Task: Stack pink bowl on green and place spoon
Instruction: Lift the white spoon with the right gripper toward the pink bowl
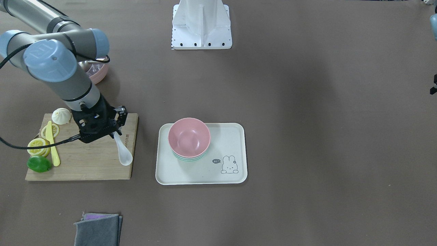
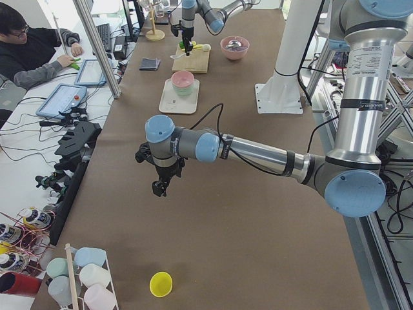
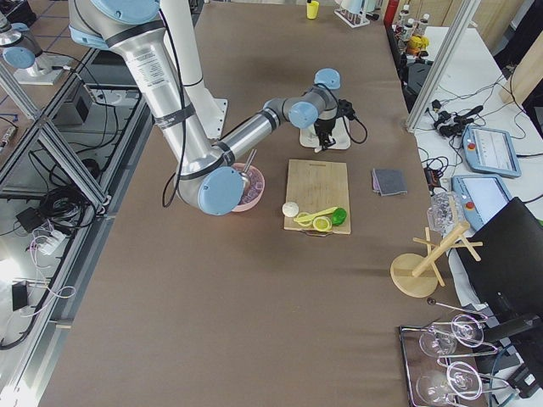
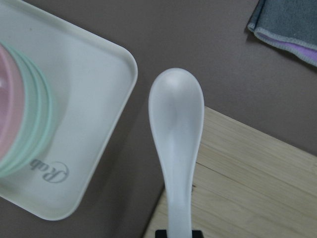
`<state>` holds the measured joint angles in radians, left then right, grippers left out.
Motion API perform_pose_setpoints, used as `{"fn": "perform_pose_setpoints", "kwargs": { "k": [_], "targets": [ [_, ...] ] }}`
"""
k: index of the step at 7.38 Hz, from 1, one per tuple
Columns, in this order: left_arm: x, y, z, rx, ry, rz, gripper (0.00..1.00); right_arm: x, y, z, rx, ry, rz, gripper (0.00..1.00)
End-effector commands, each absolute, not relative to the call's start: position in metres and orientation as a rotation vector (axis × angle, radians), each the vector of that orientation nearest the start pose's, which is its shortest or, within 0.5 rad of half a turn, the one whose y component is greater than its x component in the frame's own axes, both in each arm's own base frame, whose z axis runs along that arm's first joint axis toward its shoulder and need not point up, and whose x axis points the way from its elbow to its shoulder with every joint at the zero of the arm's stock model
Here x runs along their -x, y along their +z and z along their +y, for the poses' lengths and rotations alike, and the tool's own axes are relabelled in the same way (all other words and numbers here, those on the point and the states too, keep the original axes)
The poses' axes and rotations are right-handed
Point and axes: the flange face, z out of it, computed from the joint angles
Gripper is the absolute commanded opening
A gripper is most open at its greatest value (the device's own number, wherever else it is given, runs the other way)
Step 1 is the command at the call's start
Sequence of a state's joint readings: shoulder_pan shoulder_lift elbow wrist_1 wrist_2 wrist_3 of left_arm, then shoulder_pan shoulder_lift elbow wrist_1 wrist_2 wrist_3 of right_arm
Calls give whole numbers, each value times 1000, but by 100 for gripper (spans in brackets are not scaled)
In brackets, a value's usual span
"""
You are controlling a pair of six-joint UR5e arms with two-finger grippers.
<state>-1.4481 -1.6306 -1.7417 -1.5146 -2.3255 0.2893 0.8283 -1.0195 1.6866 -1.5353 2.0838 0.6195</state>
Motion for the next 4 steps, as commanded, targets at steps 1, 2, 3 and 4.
{"fn": "perform_pose_setpoints", "kwargs": {
  "k": [1,2,3,4],
  "targets": [
    [1,552,-522,-227,455,743,98,439,202,-517,-60,-25,-871,0],
    [1,553,-522,-226,456,743,98,462,181,-503,-19,37,-888,0],
    [1,554,-522,-225,456,744,98,486,168,-494,-18,85,-867,0],
    [1,554,-522,-225,456,744,98,511,156,-495,-19,106,-823,0]
  ]
}}
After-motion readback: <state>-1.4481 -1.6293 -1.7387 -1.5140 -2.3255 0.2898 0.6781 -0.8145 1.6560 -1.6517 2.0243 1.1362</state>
